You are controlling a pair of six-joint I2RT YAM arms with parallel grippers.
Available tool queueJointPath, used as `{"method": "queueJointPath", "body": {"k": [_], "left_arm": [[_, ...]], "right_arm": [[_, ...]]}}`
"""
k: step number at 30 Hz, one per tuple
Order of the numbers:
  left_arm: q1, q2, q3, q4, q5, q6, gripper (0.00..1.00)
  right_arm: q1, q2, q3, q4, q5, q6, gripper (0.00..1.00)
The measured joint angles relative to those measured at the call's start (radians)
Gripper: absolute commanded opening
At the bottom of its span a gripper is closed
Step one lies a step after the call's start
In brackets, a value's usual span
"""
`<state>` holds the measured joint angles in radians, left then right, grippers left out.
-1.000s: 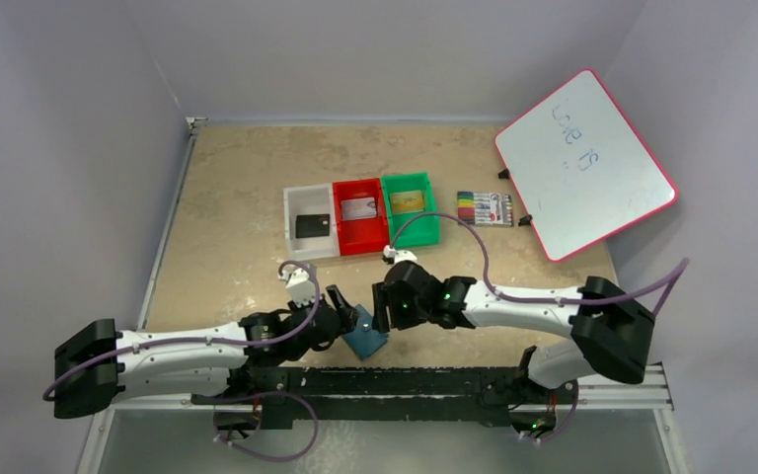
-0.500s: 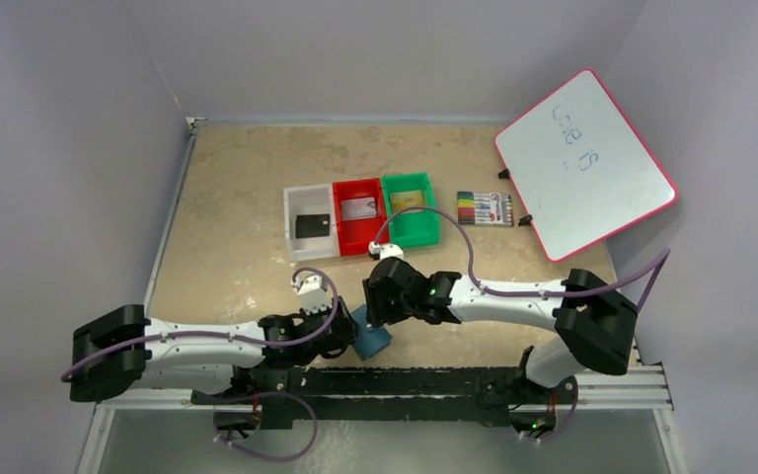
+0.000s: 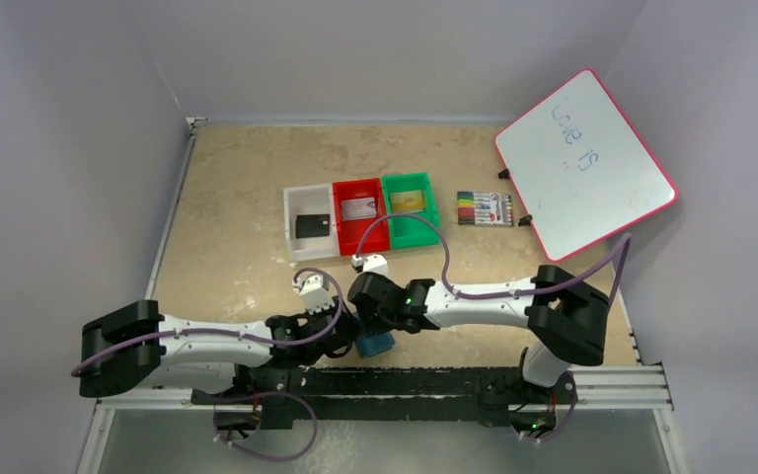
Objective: Take the credit cards out of the card holder
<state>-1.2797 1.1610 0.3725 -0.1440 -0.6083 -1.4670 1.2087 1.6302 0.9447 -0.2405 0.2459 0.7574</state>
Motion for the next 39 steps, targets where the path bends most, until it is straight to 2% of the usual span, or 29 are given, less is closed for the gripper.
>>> {"method": "queueJointPath", "body": {"k": [4,13,17,19,20,25,29,39], "left_arm": [[0.0,-0.008,-0.014,0.016,-0.005,-0.015,0.35],[0.0,-0.016,-0.027,0.032,-0.009,-0.018,0.34],[0.0,-0.015,-0.027,0.034,-0.01,-0.018,0.34],[0.0,-0.014,-0.027,0.036,-0.01,-0.017,0.35],[0.0,-0.013,-0.027,0.038,-0.01,-0.017,0.36],[0.0,-0.001,-0.027,0.065,-0.015,-0.015,0.42],[0.0,0.013,-0.027,0.092,-0.018,-0.008,0.42],[-0.005,0.147,0.046,0.124,-0.031,0.004,0.16]], "right_arm": [[0.033,0.01,0.01,-0.022,0.058,0.03,0.47],[0.055,0.02,0.011,-0.05,0.131,0.097,0.25],[0.055,0.015,0.001,-0.047,0.147,0.123,0.19],[0.057,0.01,-0.006,-0.041,0.155,0.132,0.09],[0.059,0.009,-0.01,-0.038,0.157,0.138,0.0],[0.06,-0.016,-0.043,-0.005,0.156,0.158,0.0],[0.045,-0.07,-0.106,0.05,0.119,0.17,0.0],[-0.113,-0.267,-0.329,0.249,-0.1,0.208,0.0]]}}
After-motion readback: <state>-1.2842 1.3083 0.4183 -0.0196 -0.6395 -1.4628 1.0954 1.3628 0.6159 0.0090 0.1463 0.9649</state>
